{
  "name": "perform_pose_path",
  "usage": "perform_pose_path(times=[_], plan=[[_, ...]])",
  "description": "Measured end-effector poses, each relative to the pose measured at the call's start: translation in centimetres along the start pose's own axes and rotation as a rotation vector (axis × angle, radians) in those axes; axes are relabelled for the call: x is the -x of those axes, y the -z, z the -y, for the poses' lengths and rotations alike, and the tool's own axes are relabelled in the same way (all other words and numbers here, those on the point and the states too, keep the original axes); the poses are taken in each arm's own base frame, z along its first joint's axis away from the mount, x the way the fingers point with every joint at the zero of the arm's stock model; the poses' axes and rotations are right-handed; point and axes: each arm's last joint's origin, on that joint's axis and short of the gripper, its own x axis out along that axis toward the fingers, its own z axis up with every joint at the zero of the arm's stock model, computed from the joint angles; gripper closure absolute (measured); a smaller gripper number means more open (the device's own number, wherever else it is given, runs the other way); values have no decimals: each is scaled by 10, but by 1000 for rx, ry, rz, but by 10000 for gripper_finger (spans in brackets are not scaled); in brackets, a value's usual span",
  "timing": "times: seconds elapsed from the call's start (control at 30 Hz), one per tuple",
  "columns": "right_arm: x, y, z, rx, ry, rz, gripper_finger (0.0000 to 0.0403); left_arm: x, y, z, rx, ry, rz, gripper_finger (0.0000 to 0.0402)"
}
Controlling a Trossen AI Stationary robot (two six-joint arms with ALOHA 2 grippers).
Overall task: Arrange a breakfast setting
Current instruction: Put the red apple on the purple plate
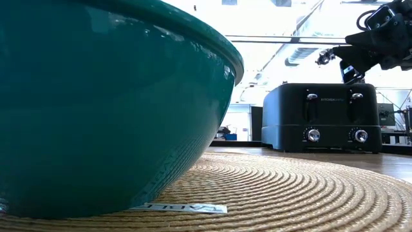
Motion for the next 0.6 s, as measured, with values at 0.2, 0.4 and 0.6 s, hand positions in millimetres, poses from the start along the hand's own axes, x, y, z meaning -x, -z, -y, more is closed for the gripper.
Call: perform_pose_path(times=[0.2, 0.4, 0.6], plan=[[0, 0, 0, 0, 0, 0, 288, -15, 8, 4, 11, -22, -33, 144], [0, 0, 0, 0, 0, 0, 288, -26, 12, 4, 48, -55, -56, 134], [0, 0, 0, 0, 0, 0, 288, -37, 22, 5, 77, -95, -97, 127]])
